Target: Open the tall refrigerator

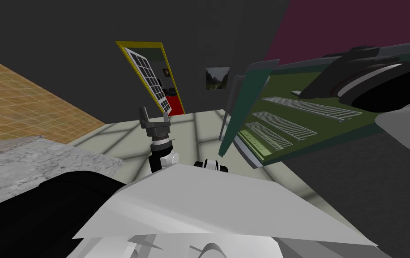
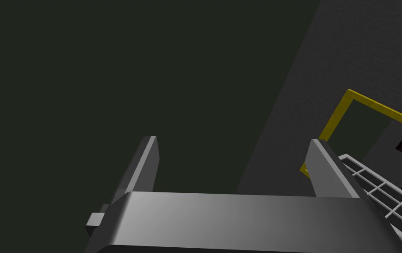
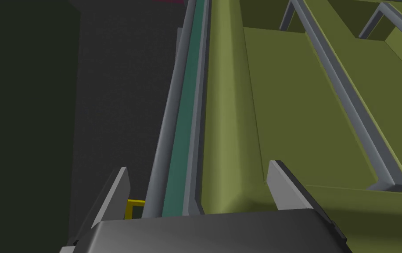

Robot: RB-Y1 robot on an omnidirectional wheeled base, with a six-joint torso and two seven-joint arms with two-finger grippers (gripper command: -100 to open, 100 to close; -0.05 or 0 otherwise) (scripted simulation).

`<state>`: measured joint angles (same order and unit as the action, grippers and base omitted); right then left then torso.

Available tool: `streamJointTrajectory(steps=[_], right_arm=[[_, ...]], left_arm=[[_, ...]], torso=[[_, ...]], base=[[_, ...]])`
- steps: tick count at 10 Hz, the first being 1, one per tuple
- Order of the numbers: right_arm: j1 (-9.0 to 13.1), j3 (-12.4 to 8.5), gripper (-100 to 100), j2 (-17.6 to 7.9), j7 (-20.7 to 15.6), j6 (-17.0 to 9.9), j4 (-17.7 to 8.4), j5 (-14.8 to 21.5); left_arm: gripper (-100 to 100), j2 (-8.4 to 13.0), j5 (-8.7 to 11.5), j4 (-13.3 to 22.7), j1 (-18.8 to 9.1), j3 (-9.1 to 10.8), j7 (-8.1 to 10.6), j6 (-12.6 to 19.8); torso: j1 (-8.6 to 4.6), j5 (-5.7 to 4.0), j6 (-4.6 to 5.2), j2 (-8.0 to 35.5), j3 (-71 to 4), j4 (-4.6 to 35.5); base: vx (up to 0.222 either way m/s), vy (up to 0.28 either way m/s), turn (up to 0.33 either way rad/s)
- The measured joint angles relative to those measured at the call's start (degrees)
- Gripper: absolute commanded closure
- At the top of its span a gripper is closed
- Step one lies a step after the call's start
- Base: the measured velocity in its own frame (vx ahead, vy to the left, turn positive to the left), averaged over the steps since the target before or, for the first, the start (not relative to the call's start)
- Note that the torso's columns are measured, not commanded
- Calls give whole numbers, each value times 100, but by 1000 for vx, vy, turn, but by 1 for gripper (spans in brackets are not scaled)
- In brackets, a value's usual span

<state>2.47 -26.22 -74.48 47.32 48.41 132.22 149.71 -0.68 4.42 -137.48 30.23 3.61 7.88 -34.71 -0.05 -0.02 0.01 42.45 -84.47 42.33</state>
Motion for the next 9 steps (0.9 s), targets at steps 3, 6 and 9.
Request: streamJointTrajectory(steps=[3, 6, 9], right_arm=[[-31, -101, 100, 88, -27, -43, -103, -52], [-61, -163, 100, 65, 7, 79, -120, 35], [-30, -175, -100, 4, 104, 310, -167, 213]], left_arm=[[0, 1, 0, 0, 0, 1, 0, 0], [0, 0, 0, 0, 1, 0, 0, 0], [0, -1, 0, -1, 1, -1, 0, 0]], torso=[[-36, -11, 0, -12, -8, -4], [60, 22, -4, -43, -28, -13], [12, 4, 0, -14, -8, -3]], base=[[9, 42, -4], [86, 202, -32], [65, 223, -14]])
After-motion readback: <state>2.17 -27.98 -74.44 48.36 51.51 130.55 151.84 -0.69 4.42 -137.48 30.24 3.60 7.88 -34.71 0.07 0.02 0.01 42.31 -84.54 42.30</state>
